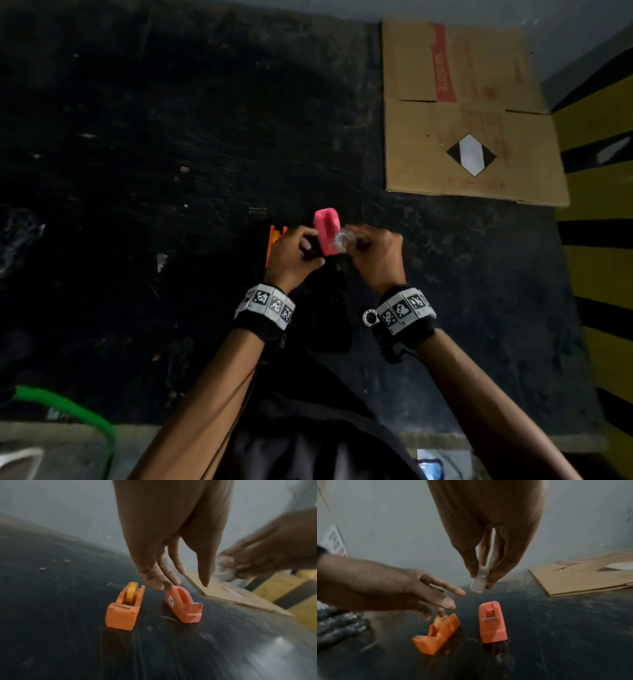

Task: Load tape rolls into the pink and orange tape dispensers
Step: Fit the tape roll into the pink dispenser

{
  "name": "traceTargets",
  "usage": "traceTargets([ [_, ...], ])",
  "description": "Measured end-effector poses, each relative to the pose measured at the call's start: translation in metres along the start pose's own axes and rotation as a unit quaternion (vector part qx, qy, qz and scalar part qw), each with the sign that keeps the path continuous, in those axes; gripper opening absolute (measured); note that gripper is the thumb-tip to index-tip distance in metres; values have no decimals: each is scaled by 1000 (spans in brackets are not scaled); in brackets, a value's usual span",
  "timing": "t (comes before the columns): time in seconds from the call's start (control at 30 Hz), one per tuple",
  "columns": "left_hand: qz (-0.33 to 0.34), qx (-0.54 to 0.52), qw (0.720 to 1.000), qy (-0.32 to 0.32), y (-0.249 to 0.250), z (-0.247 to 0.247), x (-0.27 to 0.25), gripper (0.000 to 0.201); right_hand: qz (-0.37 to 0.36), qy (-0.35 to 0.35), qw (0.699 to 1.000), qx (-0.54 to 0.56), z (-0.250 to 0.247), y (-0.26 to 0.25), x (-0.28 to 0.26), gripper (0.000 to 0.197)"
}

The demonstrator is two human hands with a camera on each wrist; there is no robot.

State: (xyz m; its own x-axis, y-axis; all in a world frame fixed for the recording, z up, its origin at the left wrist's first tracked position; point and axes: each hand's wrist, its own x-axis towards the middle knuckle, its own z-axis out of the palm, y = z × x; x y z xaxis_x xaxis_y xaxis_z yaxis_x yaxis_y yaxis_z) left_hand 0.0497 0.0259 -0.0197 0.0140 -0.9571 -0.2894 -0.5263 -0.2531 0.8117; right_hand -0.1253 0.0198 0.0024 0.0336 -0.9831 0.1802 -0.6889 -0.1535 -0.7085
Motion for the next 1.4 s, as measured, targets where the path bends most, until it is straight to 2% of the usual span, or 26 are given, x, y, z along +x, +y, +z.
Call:
traceTargets([
  [0.1,10,77,997,-5,3,9,22,78,0,-14,1000,-28,20,11,23,17],
  [0.2,-20,115,993,-25,-1,20,45,105,15,-35,997,-61,48,28,43,9],
  [0.27,-35,131,990,-36,-7,27,56,115,25,-46,996,-78,62,38,50,6],
  [0.53,-38,95,995,-20,-24,51,78,101,33,-62,995,-77,80,56,58,14],
  [0.67,-44,65,997,-22,-32,51,83,105,16,-111,991,-65,75,66,61,22],
  [0.77,-41,69,997,-23,-33,52,86,104,2,-122,990,-70,75,73,64,34],
  [1.0,-29,74,996,-36,-34,51,86,103,-3,-156,984,-84,66,71,68,44],
  [1.07,-12,90,994,-61,-34,49,87,105,-4,-185,979,-89,59,71,71,43],
  [1.2,29,96,991,-92,-39,45,87,112,-26,-233,968,-90,42,75,81,25],
  [1.4,43,95,991,-89,-41,45,85,112,-16,-235,965,-116,37,68,93,13],
])
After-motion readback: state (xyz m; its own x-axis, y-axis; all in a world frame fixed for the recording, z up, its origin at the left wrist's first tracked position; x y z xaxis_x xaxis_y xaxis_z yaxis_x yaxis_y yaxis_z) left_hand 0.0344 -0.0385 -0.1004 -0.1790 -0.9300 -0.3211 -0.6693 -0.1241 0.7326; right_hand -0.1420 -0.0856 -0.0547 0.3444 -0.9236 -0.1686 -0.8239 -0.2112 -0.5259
